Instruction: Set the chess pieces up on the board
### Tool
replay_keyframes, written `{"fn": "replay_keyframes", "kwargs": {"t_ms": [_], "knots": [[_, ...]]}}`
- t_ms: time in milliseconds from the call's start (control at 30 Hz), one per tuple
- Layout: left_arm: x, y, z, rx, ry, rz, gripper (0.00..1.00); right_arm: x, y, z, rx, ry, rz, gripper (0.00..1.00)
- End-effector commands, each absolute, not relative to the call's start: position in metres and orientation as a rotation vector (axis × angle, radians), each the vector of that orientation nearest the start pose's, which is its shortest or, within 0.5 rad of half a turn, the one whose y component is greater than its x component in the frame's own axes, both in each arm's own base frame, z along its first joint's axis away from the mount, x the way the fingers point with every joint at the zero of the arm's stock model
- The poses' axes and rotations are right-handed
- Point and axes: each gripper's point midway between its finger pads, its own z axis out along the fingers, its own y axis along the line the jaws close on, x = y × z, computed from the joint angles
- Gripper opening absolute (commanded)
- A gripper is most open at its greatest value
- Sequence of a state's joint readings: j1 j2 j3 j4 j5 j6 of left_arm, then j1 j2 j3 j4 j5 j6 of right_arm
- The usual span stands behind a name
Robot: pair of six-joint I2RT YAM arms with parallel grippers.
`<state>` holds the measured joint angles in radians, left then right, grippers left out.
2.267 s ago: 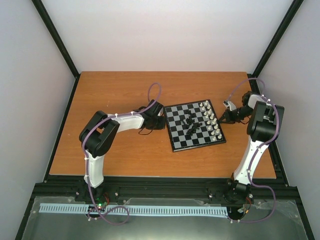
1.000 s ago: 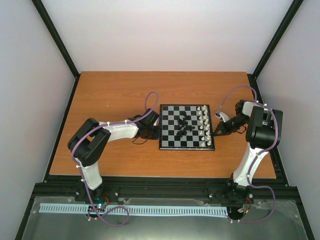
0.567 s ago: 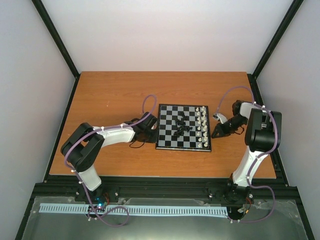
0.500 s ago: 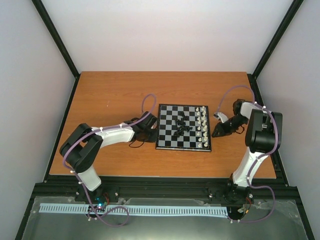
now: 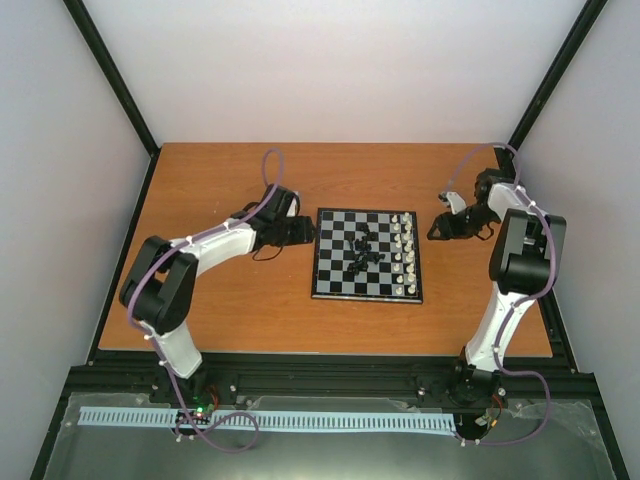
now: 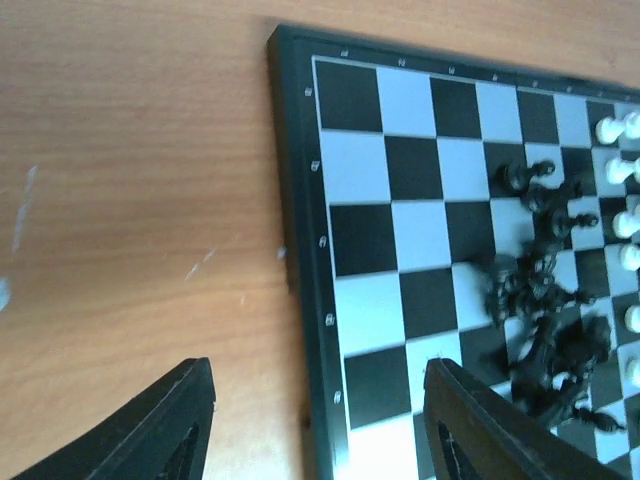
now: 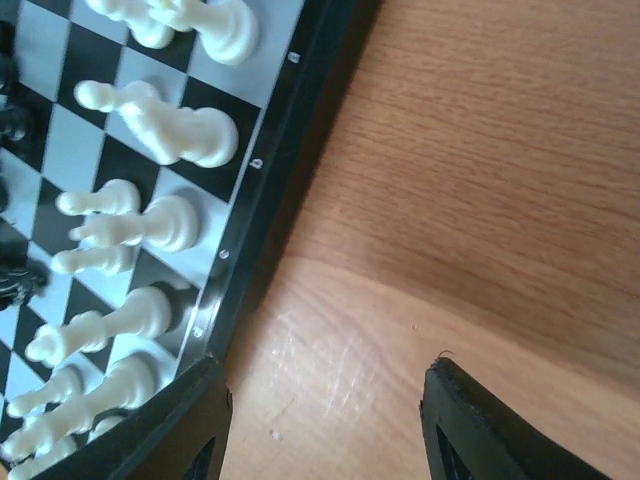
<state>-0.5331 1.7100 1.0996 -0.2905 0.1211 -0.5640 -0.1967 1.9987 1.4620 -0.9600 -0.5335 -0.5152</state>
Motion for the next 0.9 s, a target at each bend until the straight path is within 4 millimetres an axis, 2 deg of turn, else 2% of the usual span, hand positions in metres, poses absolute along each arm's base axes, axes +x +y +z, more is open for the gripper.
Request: {"fn": "replay_keyframes", "kwargs": {"t_ms": [0, 300, 500, 667, 867], "knots": [[0.393, -0.265, 0.089, -0.031, 2.55, -0.859, 0.59, 0.398, 0.018, 0.041, -0.403, 2.8, 0.811, 0.53], [0.404, -0.278, 0.067, -0.052, 2.57, -0.955, 0.52, 0.394, 0.027, 0.032, -0.413, 2.793, 0.918, 0.47], [0.403, -0.28, 0.048, -0.079, 2.616, -0.957, 0.47, 0.391, 0.036, 0.029, -0.415, 2.792, 0.984, 0.43], [0.401, -0.28, 0.039, -0.089, 2.632, -0.964, 0.42, 0.386, 0.047, 0.025, -0.445, 2.804, 1.019, 0.37], [0.396, -0.279, 0.035, -0.089, 2.642, -0.978, 0.3, 0.379, 0.056, 0.018, -0.475, 2.821, 1.05, 0.29]]}}
